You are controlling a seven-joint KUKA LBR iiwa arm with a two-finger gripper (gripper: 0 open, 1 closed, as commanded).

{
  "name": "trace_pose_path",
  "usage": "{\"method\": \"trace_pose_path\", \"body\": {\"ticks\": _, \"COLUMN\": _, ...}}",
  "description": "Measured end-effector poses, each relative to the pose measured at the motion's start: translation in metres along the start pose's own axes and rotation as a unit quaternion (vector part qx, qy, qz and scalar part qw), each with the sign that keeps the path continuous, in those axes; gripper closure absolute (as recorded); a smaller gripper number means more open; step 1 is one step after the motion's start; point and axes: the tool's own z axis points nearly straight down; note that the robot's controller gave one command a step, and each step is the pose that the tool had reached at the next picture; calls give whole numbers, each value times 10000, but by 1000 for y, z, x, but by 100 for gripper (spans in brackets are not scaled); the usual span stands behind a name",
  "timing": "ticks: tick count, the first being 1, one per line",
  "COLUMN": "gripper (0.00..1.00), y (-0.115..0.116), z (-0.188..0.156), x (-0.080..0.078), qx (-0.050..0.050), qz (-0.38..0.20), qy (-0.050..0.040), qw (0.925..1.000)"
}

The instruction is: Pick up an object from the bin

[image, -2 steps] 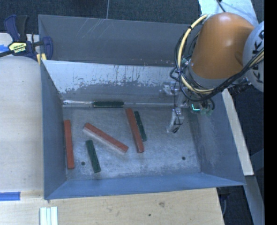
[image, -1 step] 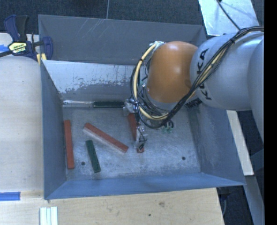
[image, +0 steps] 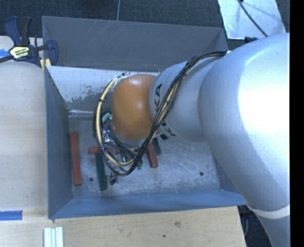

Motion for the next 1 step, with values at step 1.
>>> {"method": "trace_pose_path", "body": {"ticks": 1, "gripper": 100, "y": -5, "z": -4, "x": -3, "qx": 8, "qz": 37, "qy": -43, "qw": 10000}}
